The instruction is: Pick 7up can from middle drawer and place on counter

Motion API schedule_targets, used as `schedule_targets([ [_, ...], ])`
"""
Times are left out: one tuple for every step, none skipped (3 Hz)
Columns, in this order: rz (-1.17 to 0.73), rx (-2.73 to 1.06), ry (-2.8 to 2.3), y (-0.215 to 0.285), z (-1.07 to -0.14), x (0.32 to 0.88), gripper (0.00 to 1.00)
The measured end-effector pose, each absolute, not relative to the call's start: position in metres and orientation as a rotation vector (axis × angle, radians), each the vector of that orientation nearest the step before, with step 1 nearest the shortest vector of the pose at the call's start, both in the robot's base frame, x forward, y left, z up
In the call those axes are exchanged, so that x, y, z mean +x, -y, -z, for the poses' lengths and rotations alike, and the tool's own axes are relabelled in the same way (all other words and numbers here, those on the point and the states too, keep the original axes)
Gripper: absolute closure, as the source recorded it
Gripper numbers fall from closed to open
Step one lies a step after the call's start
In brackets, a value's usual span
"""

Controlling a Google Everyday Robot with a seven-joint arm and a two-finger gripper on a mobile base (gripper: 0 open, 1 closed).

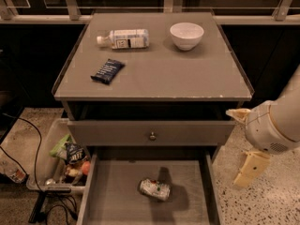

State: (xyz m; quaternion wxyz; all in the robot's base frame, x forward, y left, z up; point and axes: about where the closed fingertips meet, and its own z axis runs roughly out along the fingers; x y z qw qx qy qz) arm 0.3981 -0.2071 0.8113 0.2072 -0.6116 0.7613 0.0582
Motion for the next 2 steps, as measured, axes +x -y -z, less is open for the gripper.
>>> schedule_targets([
  [-0.161,-1.704,-2.119,0.207,-0.812,0.398,0.00],
  [-0.248,-1.670,-2.160,0.194,-0.775,0.400,0.00],
])
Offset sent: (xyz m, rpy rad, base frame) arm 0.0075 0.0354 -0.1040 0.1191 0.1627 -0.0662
